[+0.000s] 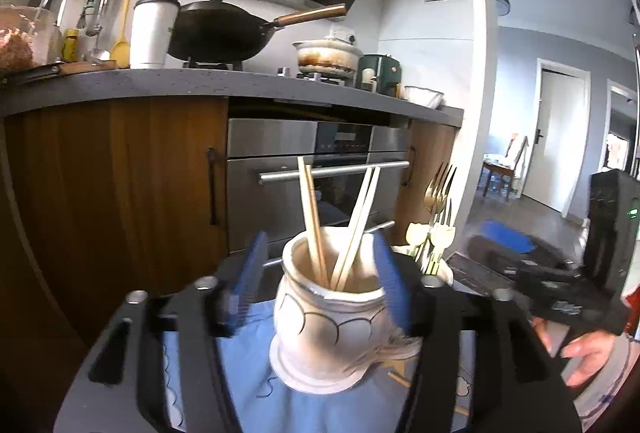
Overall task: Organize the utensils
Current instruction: 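Move both open tools back down to the remaining utensils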
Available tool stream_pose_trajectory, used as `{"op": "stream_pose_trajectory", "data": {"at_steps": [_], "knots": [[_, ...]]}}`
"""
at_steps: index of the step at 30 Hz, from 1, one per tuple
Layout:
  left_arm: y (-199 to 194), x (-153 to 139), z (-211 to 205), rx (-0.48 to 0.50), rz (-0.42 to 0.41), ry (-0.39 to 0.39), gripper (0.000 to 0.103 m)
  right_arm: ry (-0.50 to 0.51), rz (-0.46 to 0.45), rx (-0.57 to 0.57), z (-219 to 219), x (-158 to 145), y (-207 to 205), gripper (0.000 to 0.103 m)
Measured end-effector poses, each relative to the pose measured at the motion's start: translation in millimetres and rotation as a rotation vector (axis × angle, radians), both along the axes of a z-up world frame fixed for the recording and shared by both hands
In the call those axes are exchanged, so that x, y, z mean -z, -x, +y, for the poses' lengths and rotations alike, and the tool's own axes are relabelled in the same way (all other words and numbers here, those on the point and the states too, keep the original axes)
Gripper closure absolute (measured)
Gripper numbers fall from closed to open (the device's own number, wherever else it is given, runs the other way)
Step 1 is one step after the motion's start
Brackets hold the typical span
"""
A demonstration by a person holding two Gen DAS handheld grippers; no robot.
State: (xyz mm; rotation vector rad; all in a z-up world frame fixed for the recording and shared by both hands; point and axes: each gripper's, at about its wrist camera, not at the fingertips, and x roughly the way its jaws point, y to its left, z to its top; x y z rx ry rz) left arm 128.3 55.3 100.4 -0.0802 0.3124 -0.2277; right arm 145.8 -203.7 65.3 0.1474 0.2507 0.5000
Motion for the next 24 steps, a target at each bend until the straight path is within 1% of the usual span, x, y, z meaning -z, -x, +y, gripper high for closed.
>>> {"op": "stream_pose_trajectory", "data": {"at_steps": [1, 3, 4, 7, 9, 13, 17, 21, 23, 24], "knots": [[3, -1, 0, -0.008, 0.0, -0.002, 0.024, -0.01, -0.002, 0.002, -6, -2, 4, 0.008], [12, -3, 1, -0.036, -0.015, -0.017, 0.011, -0.029, 0.007, 0.015, -19, -8, 11, 0.006], [17, -5, 1, -0.043, -0.021, -0.026, 0.007, -0.036, 0.007, 0.025, -25, -10, 15, 0.005], [29, -7, -1, -0.05, -0.023, -0.051, 0.006, -0.031, 0.015, 0.063, -43, -14, 26, 0.005], [35, -7, -3, -0.05, -0.012, -0.064, 0.006, -0.002, 0.03, 0.099, -53, -13, 33, 0.005], [46, 4, -10, -0.046, 0.049, -0.084, 0.006, 0.065, 0.106, 0.132, -61, 2, 40, 0.005], [51, 26, -17, -0.036, 0.115, -0.096, 0.006, 0.161, 0.174, 0.16, -60, 24, 45, 0.005], [50, 52, -27, -0.037, 0.201, -0.123, 0.006, 0.213, 0.233, 0.153, -55, 41, 46, 0.005], [48, 65, -31, -0.037, 0.249, -0.106, 0.006, 0.231, 0.266, 0.142, -51, 48, 44, 0.005], [46, 71, -33, -0.031, 0.277, -0.083, 0.006, 0.25, 0.287, 0.139, -47, 54, 42, 0.005]]}}
